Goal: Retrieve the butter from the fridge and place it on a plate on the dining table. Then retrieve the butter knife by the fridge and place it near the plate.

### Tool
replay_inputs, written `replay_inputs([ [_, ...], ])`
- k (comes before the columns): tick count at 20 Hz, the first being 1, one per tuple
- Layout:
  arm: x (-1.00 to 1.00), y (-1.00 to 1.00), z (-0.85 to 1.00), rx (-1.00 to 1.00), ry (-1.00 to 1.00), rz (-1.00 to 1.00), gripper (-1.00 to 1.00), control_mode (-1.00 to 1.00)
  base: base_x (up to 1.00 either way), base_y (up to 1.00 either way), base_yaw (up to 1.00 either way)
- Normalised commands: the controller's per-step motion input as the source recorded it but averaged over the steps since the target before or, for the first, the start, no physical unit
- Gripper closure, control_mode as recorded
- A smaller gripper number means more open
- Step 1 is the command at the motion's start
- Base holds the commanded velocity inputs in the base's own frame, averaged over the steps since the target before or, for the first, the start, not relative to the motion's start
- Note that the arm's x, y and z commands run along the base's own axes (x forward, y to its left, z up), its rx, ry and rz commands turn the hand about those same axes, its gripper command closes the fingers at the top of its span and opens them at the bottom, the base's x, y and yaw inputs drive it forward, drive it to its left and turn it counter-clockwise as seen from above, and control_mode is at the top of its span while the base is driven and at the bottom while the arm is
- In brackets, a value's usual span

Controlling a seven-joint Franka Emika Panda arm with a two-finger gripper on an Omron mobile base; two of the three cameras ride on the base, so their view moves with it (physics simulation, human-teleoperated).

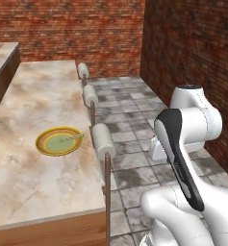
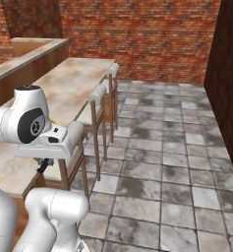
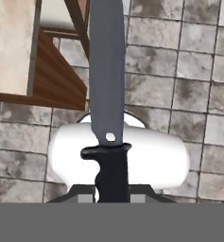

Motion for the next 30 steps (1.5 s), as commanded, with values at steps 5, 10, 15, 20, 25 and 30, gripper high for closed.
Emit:
replay_inputs([
  [5, 0.0, 0.0, 0.0, 0.0, 0.0, 0.0, 1.0, 1.0, -0.44, 0.37, 0.22],
  [10, 0.0, 0.0, 0.0, 0.0, 0.0, 0.0, 1.0, 1.0, -0.4, 0.42, 0.18],
  [15, -0.14, 0.2, 0.0, -0.01, -0.01, 0.09, 1.0, -1.0, -0.23, 0.14, 0.09],
  [20, -0.05, 0.38, 0.04, -0.05, -0.13, 0.45, 1.0, -1.0, 0.0, 0.0, 0.0],
  [25, 0.26, 0.92, 0.01, -0.09, -0.08, 0.54, 1.0, -1.0, 0.0, 0.0, 0.0],
  [30, 0.85, 1.0, -0.1, -0.03, 0.05, 0.35, 1.0, -1.0, 0.0, 0.0, 0.0],
])
